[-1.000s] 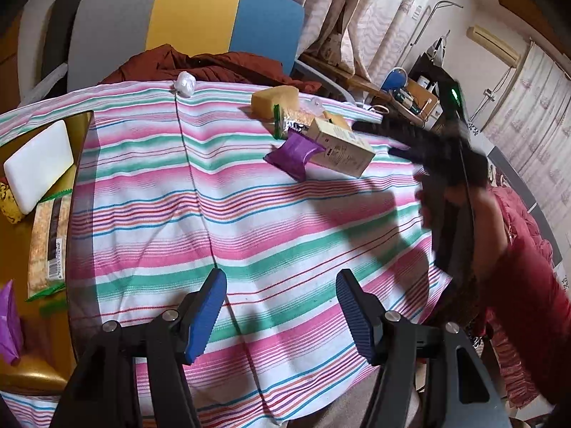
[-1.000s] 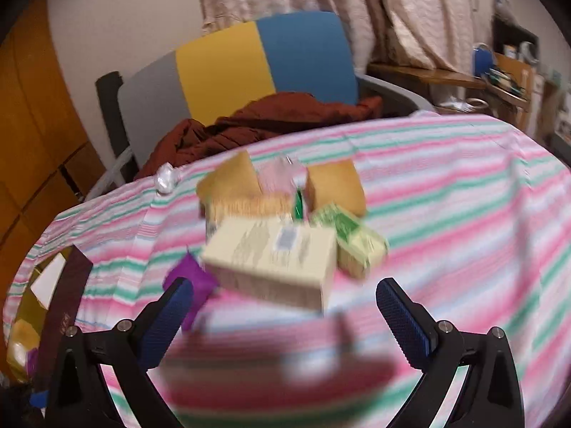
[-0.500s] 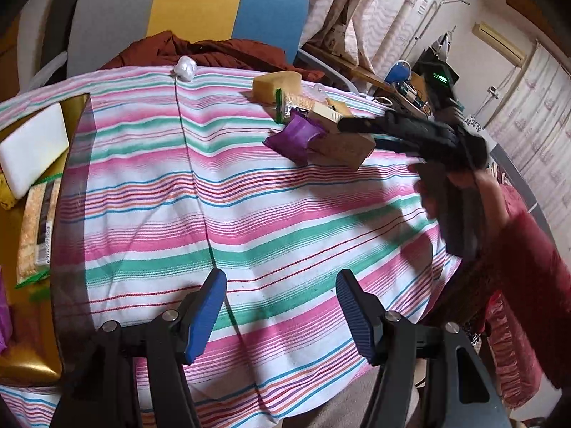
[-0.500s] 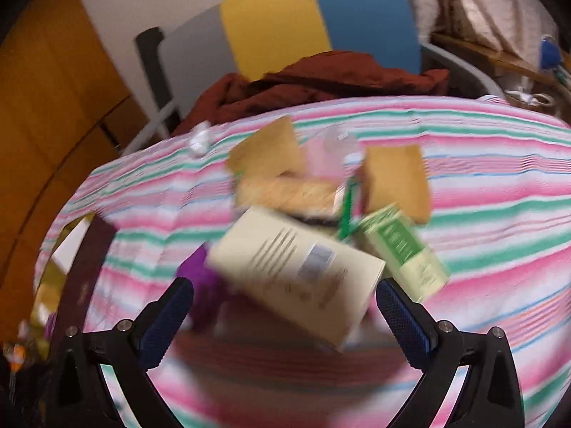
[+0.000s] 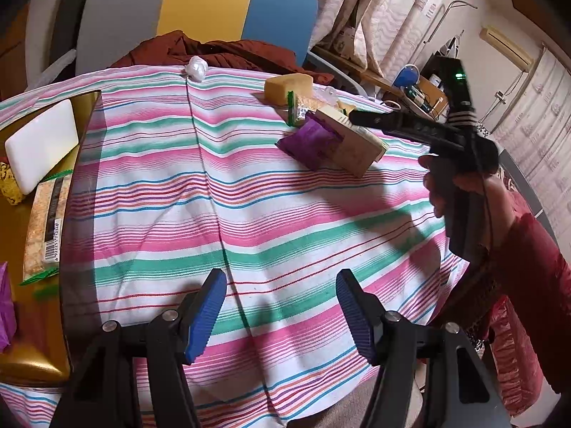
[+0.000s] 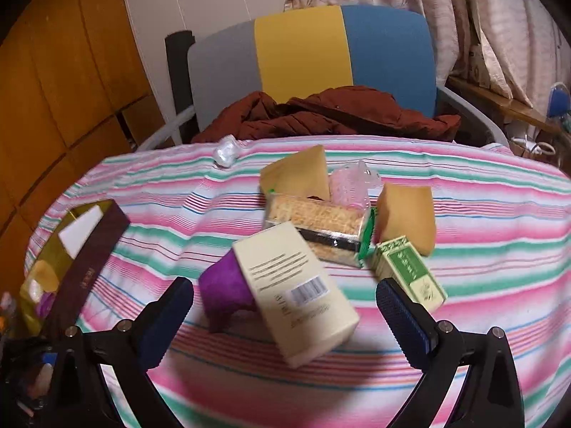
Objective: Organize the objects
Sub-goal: 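Grasp the cream medicine box with the right tool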
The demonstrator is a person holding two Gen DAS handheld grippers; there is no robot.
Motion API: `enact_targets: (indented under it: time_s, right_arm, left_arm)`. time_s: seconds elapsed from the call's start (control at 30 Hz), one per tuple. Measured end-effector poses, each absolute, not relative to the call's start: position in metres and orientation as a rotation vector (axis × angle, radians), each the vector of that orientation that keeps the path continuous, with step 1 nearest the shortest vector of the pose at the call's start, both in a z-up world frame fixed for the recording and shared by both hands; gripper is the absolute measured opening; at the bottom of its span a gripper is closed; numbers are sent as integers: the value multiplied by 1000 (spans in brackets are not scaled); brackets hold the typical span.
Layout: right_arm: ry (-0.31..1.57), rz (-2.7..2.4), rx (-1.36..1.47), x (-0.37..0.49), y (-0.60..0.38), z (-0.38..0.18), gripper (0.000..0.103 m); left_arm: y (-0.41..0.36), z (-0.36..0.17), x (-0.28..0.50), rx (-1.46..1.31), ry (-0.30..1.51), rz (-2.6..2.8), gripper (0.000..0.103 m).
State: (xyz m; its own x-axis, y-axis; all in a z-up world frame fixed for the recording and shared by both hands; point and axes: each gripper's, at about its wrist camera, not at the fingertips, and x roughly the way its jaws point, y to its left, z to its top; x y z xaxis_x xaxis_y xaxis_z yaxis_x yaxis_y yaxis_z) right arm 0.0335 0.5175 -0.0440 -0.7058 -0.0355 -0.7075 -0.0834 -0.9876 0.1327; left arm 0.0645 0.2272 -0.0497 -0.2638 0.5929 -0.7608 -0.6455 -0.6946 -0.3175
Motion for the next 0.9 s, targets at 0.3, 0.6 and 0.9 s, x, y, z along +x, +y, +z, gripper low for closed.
enact_targets:
  time_s: [0.3,0.6,0.9]
  right_arm:
    - [219,2750,-1302,22,515,-73,71]
    - [357,2661,-1096,53,519,-79,59]
    - [493,2625,-1043,65,532,-93,55]
  left_arm:
    - [238,-44,61,-1158,115,2018,65]
    - [276,-35,38,-1091,246,2038,65]
    - [344,-32,-3,-1007,383,2050,65]
